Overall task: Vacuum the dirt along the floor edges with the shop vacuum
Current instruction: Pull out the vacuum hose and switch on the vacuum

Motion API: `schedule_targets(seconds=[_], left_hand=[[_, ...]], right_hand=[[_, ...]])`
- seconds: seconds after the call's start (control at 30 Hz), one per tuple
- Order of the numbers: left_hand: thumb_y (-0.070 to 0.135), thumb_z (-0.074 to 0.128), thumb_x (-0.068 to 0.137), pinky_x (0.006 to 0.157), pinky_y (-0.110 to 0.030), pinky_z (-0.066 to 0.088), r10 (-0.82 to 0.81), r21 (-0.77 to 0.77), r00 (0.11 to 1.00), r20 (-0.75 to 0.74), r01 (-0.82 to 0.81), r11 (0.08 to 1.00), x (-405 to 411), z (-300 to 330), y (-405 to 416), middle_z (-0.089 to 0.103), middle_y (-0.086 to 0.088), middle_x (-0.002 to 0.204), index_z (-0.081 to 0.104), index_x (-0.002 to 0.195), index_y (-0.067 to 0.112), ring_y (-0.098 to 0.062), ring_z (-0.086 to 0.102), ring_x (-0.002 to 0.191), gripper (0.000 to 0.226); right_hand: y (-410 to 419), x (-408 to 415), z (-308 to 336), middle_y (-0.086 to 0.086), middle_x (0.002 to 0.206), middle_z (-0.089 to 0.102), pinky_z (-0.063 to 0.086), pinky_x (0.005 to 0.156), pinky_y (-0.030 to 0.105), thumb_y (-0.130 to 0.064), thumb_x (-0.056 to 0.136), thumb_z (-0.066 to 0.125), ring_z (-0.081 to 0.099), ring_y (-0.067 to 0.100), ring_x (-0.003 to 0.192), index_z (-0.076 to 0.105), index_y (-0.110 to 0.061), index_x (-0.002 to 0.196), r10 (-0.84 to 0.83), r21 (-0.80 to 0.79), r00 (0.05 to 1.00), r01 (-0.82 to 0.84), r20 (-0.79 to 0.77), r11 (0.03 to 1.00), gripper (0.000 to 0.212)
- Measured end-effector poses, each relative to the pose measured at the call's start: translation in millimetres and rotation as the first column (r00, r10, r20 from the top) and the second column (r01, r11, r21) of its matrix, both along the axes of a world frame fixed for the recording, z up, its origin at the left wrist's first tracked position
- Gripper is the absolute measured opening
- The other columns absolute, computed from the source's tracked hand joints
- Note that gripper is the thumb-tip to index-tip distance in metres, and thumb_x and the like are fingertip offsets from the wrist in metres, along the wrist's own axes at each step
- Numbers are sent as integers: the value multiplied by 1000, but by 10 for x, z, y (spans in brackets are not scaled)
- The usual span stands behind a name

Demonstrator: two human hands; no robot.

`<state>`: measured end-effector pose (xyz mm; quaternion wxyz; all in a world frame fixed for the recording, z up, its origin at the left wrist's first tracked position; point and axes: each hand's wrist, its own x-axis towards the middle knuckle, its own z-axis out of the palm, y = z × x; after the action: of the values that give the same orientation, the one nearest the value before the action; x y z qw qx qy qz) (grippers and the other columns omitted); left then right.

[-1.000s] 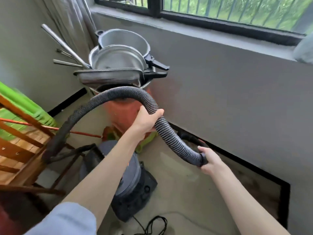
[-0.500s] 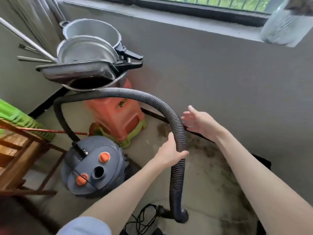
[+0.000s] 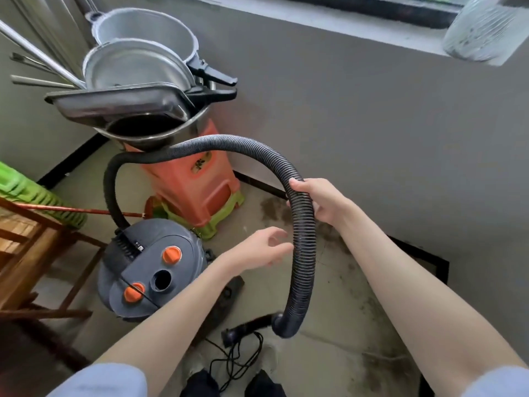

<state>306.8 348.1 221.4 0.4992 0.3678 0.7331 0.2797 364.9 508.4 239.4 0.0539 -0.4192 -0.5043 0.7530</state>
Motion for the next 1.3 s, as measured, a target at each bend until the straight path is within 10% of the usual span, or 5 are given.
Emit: schedule_targets(seconds=[0.2, 0.63, 0.83, 1.0, 1.3], left_hand=[[34, 58, 92, 106, -28, 36, -181, 4, 917, 354, 192, 981, -17, -181, -265, 47, 8, 138, 36, 138, 27, -4, 44, 127, 52], [23, 69, 83, 96, -35, 49, -49, 191, 986, 162, 18, 981, 332, -513, -80, 61, 12, 108, 51, 112, 30, -8, 58, 104, 35], [23, 66, 87, 92, -33, 52, 19, 240, 955, 295, -94, 966, 463, -321, 186, 62, 8, 109, 52, 116, 21, -4, 59, 102, 32], [15, 59, 92, 75, -24, 56, 33, 198, 862, 505, -153, 968, 627, -234, 304, 63, 5, 100, 52, 105, 16, -2, 66, 86, 15], [10, 53, 94, 95, -41, 51, 56, 148, 665, 744, -247, 958, 851, -298, 423, 67, -10, 105, 56, 106, 5, -26, 65, 100, 13]], right_hand=[[71, -80, 123, 14, 82, 57, 55, 57, 31, -16, 96, 56, 61, 23, 64, 54, 0, 101, -157, -159, 986, 147, -55, 976, 17], [188, -43, 240, 9, 81, 61, 54, 66, 30, -10, 97, 52, 60, 19, 71, 59, -7, 90, -261, -21, 949, 262, -174, 965, 10], [-17, 723, -610, 3, 93, 54, 41, 73, 31, -33, 92, 54, 53, 20, 77, 56, -17, 97, -167, 230, 845, 55, 507, 972, 17], [-278, 1483, -1109, 11, 138, 46, 46, 96, 44, -40, 86, 69, 46, 32, 128, 40, -4, 138, -99, -238, 727, 345, 679, 908, 70], [-398, 2075, -1235, 9, 83, 54, 54, 60, 32, -17, 99, 45, 55, 21, 71, 52, -5, 92, -290, -253, 731, 534, 618, 807, 16]])
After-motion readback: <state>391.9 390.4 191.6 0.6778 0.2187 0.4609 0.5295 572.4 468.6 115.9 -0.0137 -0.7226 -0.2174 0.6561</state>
